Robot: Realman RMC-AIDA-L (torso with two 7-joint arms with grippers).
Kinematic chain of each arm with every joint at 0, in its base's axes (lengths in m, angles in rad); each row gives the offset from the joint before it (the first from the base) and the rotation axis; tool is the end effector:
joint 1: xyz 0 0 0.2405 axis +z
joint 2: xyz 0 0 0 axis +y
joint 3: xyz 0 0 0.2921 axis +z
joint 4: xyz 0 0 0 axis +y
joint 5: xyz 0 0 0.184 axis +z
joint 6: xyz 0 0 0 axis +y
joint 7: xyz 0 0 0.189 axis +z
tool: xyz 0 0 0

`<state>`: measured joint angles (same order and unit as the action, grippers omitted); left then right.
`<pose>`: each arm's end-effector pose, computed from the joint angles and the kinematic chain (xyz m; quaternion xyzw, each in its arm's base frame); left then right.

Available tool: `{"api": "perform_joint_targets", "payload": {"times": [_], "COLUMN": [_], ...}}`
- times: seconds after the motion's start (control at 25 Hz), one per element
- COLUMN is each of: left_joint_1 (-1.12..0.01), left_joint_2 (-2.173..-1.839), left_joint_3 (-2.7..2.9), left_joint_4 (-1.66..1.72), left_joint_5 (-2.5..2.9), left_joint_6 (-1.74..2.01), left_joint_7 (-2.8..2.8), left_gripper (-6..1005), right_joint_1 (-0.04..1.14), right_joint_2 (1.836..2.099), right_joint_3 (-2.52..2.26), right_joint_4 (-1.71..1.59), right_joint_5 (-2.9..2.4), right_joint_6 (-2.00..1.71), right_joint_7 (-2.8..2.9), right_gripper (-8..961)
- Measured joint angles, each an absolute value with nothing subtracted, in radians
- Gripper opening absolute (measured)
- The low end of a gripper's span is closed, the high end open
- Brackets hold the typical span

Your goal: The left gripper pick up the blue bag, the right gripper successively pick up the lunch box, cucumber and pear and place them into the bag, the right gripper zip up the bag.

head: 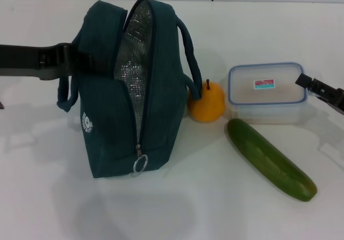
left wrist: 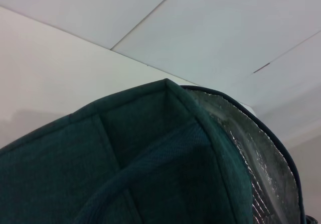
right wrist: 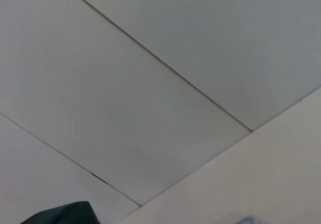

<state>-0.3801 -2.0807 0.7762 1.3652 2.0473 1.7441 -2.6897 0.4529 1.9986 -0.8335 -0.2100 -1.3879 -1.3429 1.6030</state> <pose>-0.2415 0.3223 0.0223 -0.7814 -0.5811 -0.2026 0.1035 0.3056 0.3499 -0.0428 -0.7210 0.5230 0.4170 0.1810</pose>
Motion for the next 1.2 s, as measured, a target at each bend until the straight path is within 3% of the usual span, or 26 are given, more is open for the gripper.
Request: {"api": "perform_joint_targets", "payload": {"times": [0.36,1.2], "left_joint_1": [-0.383,-0.394], "left_joint_2": [-2.082,-2.077], "left_joint_3": [0.776,0.778], "left_joint_4": [1.365,1.315], "left_joint_5": [2.046,2.046], "left_joint_6": [1.744,1.741], "left_joint_7": [-2.689,-2.618], "left_gripper": [31,31], "right_joint_1": [0.451,0.468], "right_joint_2": [2.002,2.012], "right_joint_3": [-0.828,-0.828], "right_joint_4": [-0.211,-0.204], "right_joint_5": [-1.368,-1.322], "right_joint_6": [-1.348,-1.338], "right_joint_7": [1.648,1.768], "right_gripper": [534,475]}}
